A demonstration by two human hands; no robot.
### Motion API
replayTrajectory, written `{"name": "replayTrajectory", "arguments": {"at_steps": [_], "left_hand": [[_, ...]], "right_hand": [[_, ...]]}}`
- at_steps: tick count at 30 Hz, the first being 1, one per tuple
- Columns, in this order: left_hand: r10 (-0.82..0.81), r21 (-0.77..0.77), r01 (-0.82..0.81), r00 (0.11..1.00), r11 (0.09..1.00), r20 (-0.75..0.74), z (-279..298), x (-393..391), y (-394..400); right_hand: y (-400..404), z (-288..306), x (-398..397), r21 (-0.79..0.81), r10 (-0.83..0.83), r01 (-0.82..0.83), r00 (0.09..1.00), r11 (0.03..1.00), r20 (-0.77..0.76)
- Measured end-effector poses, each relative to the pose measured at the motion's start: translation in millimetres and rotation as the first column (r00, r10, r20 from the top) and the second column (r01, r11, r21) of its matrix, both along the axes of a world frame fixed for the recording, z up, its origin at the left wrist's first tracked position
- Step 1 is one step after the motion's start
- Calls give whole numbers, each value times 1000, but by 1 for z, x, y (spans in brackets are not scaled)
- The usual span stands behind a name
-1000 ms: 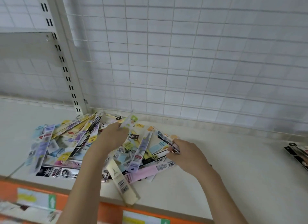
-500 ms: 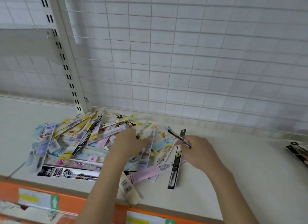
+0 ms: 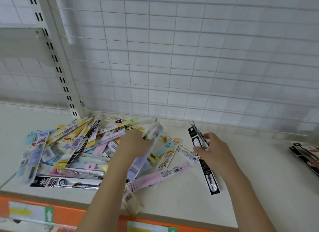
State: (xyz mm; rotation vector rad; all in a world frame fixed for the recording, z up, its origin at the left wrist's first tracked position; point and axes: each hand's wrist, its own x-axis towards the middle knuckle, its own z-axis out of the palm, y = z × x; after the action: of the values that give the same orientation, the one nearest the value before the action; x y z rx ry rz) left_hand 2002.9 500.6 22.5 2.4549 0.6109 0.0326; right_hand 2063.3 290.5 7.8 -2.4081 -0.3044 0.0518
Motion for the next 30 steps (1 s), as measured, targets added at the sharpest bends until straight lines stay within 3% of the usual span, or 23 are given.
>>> {"name": "replayTrajectory", "arguments": {"at_steps": [3,9,14,17,21,26,30], "left_hand": [[62,-83,-54,993,995,99,11,-8,7],[249,-448,-93,920,889,304,31,-26,10],[182,-306,-76,925,949,333,30,-33,10],[166,-241,-98,945,966,283,25,-35,11],[253,-437,-91,910,895,328,21,-42,15],[305,-422,-147,891,895,336,13,-58,28],[329,-445,-183,903,876,276,6,-68,33]], "right_hand": [[-1,4,4,-37,-9,11,999,999,54],[2,8,5,43,11,-11,1000,999,-5],[4,7,3,146,85,-70,991,987,-102],[5,6,1,88,108,-101,991,991,-77],[12,4,-9,-24,237,-240,966,970,-103],[33,-4,-24,-172,534,-572,816,802,-223],[43,-4,-26,-202,555,-590,806,782,-204]]}}
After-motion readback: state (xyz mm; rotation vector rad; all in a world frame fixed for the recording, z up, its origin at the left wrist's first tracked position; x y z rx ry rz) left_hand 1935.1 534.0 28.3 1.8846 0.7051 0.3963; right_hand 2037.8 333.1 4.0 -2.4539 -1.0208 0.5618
